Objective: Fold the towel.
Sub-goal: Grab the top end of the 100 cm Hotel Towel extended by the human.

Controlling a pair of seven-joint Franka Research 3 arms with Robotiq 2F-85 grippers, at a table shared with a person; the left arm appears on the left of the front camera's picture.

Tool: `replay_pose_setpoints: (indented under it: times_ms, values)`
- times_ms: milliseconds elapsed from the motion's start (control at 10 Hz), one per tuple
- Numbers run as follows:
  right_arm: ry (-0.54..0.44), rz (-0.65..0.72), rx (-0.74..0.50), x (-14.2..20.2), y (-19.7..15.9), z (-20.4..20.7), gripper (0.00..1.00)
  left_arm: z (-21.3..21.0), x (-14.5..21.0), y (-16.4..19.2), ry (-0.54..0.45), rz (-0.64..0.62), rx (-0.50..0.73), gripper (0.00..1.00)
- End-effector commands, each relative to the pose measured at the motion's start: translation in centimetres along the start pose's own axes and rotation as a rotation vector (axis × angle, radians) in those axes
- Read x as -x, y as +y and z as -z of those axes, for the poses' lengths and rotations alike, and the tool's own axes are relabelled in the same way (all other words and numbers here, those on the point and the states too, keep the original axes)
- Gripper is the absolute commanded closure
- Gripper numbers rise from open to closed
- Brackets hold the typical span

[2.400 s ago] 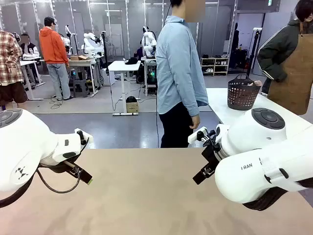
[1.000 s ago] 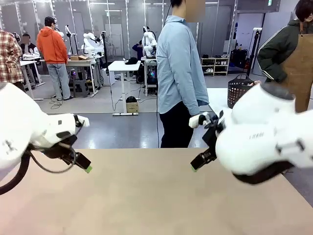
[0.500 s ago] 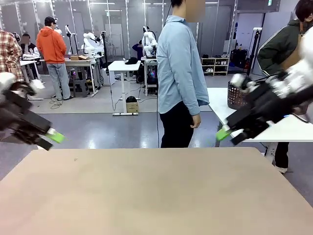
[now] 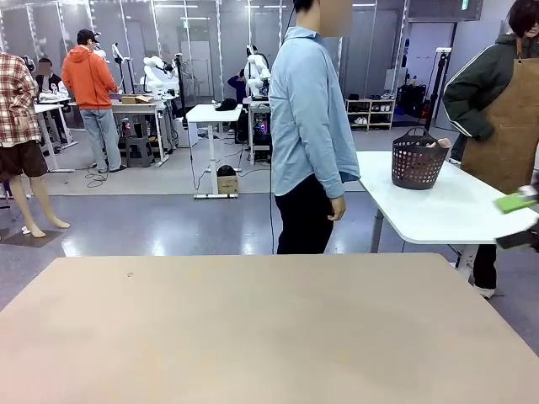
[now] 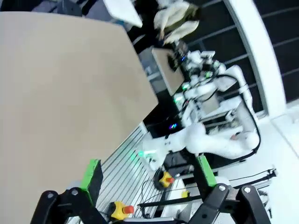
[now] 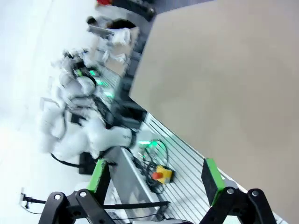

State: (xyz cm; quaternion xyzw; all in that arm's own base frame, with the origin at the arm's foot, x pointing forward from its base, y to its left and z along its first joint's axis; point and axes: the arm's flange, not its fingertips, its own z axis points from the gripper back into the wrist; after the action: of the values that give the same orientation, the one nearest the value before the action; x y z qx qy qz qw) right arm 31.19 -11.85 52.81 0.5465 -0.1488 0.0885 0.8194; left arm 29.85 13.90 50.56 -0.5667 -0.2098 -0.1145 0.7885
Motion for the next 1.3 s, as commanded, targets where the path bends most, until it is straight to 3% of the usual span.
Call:
replay_pose_setpoints:
  times_ms: [0,200,500,1200]
  values:
    - [-0.069,0.035,-0.082,1.0,-3.8,-2.0,0.00,-3.4,1.2,3.2,-0.123,-0.048,0.062,0.00]
    - [-0.137,0.049,-0.158,3.2,-6.3,-4.4,0.00,-7.5,3.1,4.8,-0.198,-0.084,0.041,0.00]
    - [-0.173,0.073,-0.168,4.8,-7.9,-5.5,0.00,-10.5,4.3,5.4,-0.260,-0.090,0.016,0.00]
    - [-0.165,0.097,-0.158,5.0,-8.2,-5.7,0.00,-10.0,5.1,5.8,-0.256,-0.114,0.014,0.00]
